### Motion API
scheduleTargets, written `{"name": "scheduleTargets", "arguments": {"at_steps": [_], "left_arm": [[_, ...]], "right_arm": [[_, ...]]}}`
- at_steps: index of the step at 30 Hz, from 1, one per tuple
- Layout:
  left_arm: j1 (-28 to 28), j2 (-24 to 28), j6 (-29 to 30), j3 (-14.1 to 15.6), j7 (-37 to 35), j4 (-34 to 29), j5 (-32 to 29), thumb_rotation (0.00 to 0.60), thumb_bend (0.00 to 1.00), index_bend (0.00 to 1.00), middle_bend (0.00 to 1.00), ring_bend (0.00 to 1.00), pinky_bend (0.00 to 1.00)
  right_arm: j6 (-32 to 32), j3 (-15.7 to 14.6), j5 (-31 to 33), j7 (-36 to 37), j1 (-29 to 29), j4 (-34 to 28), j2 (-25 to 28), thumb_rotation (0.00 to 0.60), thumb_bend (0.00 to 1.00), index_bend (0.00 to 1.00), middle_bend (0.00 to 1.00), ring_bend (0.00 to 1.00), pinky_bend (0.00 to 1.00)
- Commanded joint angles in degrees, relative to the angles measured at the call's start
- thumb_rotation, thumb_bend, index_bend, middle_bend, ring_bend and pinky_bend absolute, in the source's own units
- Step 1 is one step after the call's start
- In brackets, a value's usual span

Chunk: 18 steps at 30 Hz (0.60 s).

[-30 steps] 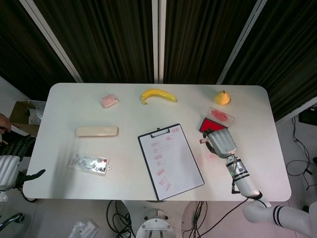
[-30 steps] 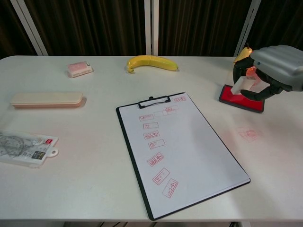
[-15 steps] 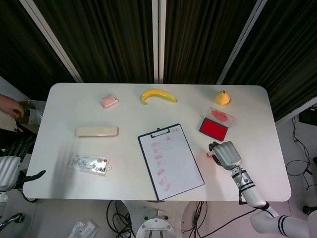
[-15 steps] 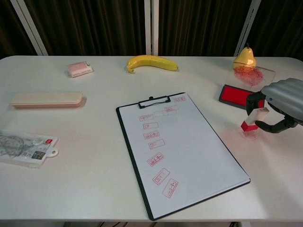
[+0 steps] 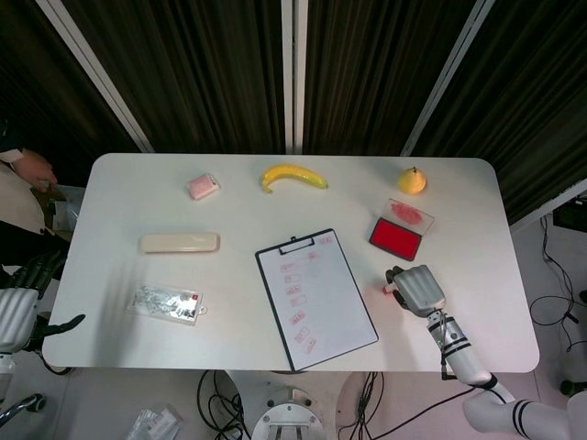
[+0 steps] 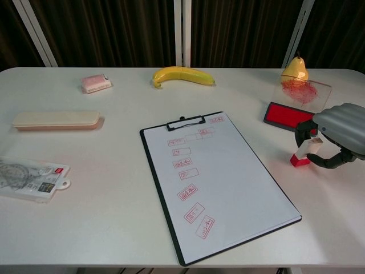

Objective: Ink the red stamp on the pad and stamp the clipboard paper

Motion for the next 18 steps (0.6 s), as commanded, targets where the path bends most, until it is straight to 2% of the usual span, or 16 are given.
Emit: {"name": "scheduleTargets", "arguments": {"at_steps": [1, 18], "left_arm": [[0.0, 0.0, 0.0, 0.0, 0.0, 0.0, 0.0, 0.485, 0.09, 0.11, 0.07, 0.09, 0.19], [0.1, 0.0, 0.1, 0.0, 0.0, 0.0, -0.1, 0.486, 0.09, 0.11, 0.07, 0.09, 0.19]], "right_arm": [[-0.1, 0.1, -0.3, 0.1, -0.1, 0.0, 0.1, 0.600, 0.43, 0.69, 0.59, 0.85, 0.89], [-1.5, 0.1, -1.6, -0.4, -0.7, -0.4, 1.0, 0.600, 0.37, 0.50, 0.44, 0.84, 0.89]]}}
